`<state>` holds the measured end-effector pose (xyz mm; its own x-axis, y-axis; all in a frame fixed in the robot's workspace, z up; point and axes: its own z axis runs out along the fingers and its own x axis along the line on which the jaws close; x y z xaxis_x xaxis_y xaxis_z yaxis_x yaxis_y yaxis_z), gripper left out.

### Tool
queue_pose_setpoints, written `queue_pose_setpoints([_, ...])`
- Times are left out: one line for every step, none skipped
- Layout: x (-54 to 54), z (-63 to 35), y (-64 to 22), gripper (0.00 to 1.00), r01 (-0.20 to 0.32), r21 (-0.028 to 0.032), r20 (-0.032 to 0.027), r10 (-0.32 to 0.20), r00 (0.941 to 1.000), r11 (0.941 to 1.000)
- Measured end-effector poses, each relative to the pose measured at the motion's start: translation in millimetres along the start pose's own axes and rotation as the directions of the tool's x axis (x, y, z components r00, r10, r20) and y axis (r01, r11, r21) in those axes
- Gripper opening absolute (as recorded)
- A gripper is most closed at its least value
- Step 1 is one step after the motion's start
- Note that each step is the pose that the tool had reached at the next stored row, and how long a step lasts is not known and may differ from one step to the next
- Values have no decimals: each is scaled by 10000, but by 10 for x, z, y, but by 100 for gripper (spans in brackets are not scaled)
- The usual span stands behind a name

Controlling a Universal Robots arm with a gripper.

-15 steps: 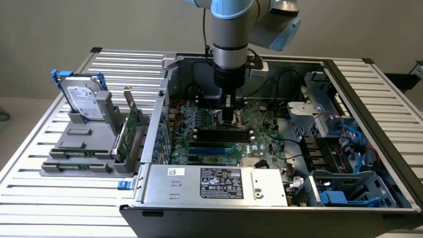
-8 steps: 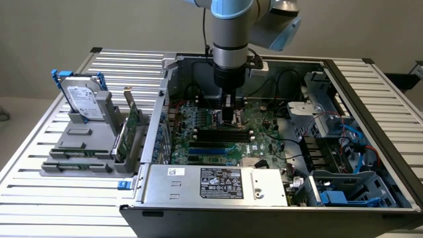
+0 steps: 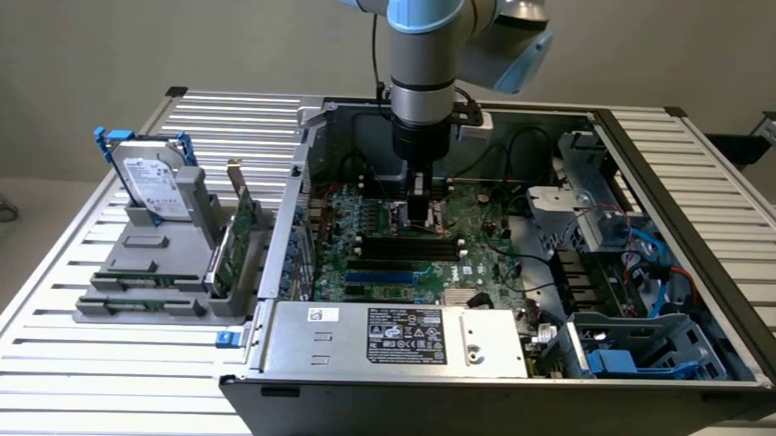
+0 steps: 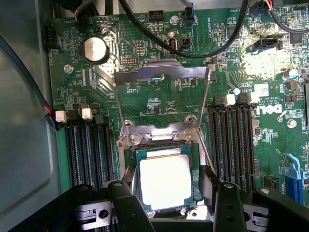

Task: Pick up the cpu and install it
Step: 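Place the cpu into insertion slot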

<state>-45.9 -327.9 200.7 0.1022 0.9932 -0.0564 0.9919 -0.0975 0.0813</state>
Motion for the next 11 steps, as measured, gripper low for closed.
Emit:
queue_pose_setpoints([0, -3, 0, 62, 0, 0, 1, 0, 10000, 10000])
queue_pose_setpoints([0, -7, 0, 62, 0, 1, 1, 0, 10000, 10000])
queue_pose_setpoints([0, -8, 1, 62, 0, 0, -1, 0, 10000, 10000])
queue_pose_setpoints([0, -10, 1, 62, 0, 0, -2, 0, 10000, 10000])
queue_pose_setpoints([0, -12, 1, 62, 0, -1, -2, 0, 10000, 10000])
queue_pose_setpoints([0, -13, 1, 62, 0, -1, -2, 0, 10000, 10000])
queue_pose_setpoints([-1, -15, 1, 62, 0, 0, -1, 0, 10000, 10000])
queue_pose_setpoints([-1, -18, 1, 62, 0, 1, 0, 0, 10000, 10000])
queue_pose_setpoints([-2, -23, 2, 62, 0, 1, 2, 0, 10000, 10000])
queue_pose_setpoints([-2, -34, 2, 62, 0, 1, 1, 0, 10000, 10000])
queue_pose_setpoints([-2, -51, 4, 62, 0, 0, -1, 0, 10000, 10000])
